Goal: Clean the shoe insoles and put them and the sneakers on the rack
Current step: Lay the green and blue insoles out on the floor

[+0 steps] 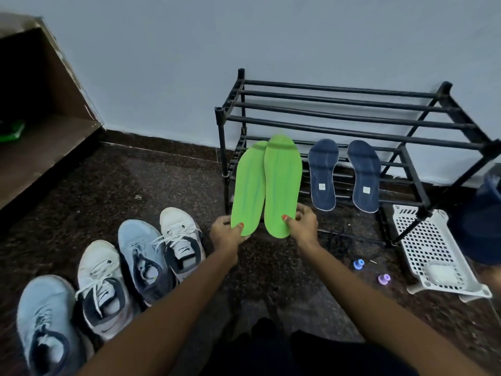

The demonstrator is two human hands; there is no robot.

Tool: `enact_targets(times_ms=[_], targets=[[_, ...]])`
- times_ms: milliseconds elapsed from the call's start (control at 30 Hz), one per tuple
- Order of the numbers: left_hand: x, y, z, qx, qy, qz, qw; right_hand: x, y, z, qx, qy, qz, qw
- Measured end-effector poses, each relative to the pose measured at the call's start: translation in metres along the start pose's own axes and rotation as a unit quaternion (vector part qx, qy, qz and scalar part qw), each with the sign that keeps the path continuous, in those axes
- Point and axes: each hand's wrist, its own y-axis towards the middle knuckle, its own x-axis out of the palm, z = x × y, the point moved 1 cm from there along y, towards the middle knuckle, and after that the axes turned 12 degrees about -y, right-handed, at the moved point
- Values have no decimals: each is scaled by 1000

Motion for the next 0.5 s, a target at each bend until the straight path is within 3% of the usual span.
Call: enact_targets(times_ms=[200, 500], targets=[[-50, -26, -47, -24, 28, -5, 999, -6, -47, 43, -11, -16, -43, 999], [-101, -17, -134, -73, 60, 37, 995, 16, -67, 147, 48, -50, -58, 996]])
